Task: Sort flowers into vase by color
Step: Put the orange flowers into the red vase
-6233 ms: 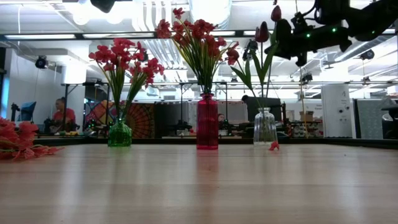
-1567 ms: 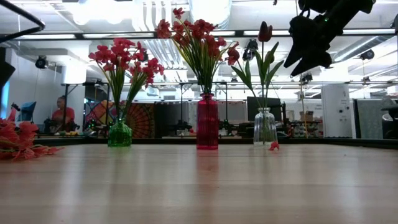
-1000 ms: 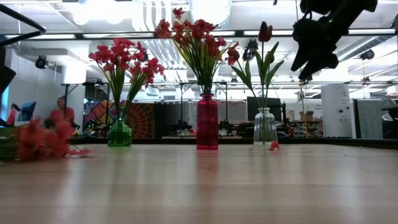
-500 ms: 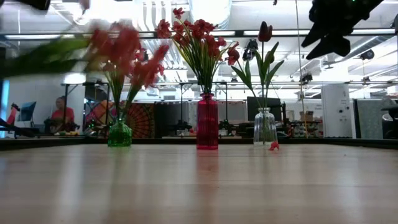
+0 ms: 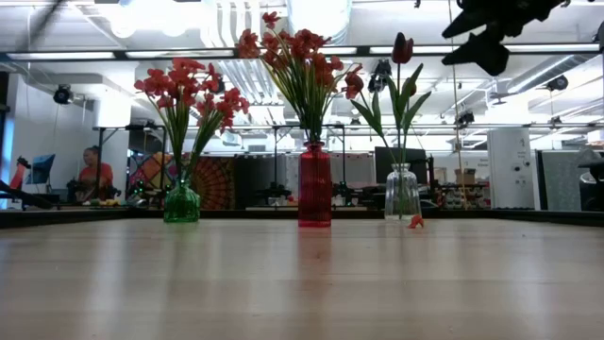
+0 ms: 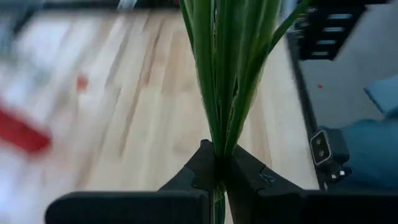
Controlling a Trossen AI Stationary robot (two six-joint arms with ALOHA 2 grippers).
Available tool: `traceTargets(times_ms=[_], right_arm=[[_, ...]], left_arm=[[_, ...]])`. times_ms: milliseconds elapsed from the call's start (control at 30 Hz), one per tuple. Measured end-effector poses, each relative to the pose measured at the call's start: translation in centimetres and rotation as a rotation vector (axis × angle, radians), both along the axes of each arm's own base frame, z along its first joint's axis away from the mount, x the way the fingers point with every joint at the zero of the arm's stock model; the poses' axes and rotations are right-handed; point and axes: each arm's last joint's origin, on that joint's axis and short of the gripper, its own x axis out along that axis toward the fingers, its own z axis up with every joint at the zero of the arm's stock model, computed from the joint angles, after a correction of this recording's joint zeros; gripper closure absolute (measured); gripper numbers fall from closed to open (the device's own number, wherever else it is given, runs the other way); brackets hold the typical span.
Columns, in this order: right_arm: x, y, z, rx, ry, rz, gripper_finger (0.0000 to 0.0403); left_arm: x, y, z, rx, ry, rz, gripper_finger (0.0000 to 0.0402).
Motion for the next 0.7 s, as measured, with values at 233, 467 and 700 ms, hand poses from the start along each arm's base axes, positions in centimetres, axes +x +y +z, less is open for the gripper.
traceTargets(times_ms=[233,467,700], right_arm=[[0.9,1.4,-0.4,-0.016,-0.043,0.104,0.0170],[1.9,2.6,-1.9,-0.062,-0.070,0.128,0.0172],[3.3,4.6,-4.5,-0.169,-0.211,0.268,0.0172]], left_arm=[[1.8,1.4,2.2,0.285,-0.106,-0.211,0.0398],[2.6,4.5,1.1,0.257,-0.194,-0.322,0.0398],[2.3,7.4,-2.3,0.182,-0.372,-0.315,0.0398]])
